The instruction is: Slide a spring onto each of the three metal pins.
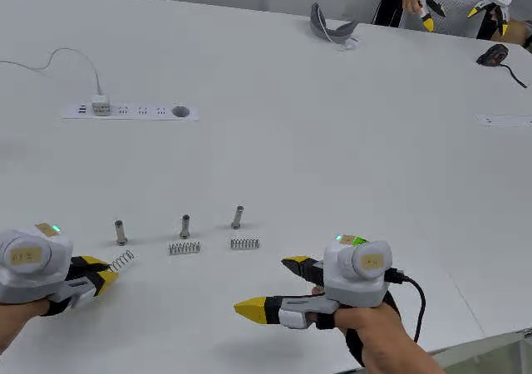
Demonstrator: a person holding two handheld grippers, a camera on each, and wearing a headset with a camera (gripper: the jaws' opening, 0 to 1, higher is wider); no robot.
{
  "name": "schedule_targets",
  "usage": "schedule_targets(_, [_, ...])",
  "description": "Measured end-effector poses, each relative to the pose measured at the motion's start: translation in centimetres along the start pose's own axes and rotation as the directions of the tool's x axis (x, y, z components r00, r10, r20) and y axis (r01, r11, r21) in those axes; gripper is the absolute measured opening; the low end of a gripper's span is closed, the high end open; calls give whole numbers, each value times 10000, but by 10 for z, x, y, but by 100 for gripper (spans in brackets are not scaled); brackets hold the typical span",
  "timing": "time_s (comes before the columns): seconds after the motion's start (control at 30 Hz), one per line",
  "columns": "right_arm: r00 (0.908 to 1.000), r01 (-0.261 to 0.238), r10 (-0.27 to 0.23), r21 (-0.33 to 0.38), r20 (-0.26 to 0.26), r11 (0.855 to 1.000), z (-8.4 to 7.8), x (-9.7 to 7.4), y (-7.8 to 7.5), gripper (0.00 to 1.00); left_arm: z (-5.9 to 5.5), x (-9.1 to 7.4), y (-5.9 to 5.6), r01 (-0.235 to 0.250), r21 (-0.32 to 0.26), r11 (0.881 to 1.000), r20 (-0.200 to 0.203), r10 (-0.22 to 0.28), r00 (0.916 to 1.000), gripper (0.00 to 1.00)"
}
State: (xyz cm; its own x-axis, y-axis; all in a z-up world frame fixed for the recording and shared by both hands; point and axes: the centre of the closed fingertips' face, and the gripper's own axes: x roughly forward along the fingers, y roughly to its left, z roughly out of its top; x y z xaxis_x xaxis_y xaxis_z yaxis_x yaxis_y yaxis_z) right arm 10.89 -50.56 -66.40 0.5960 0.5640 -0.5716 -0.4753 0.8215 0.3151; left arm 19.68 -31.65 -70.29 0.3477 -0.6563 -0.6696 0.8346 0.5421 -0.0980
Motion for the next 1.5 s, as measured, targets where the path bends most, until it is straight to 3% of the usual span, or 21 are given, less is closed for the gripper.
schedule_targets(0.17, [10000, -62, 62, 2, -5, 10000, 0, 1, 1, 80, 9, -10, -6, 85, 241, 9997, 192, -89, 9998, 10])
schedule_targets(0.53, [9995, -315, 315, 30, 46, 9995, 2, 4, 8, 77, 21, -24, -32, 518, 836, 9952, 409, -554, 9976, 10])
schedule_targets(0.83, [9986, -512, 513, -30, 130, 9987, 7, 8, 15, 76, 35, -24, -47, 755, 1102, 9910, 662, -831, 9943, 10])
schedule_targets(1.0, [9964, -806, 802, 123, 285, 9967, 13, 11, 21, 72, 43, -21, -61, 1042, 1428, 9842, 717, -1153, 9907, 10])
schedule_targets(1.27, [9875, -1360, 1296, 689, 900, 9883, 30, 15, 30, 62, 54, -16, -82, 1462, 1782, 9731, 786, -1622, 9836, 10])
schedule_targets(1.5, [9766, -1810, 1664, 1029, 1366, 9781, 42, 16, 39, 52, 57, -11, -91, 1709, 1933, 9661, 818, -1894, 9785, 10])
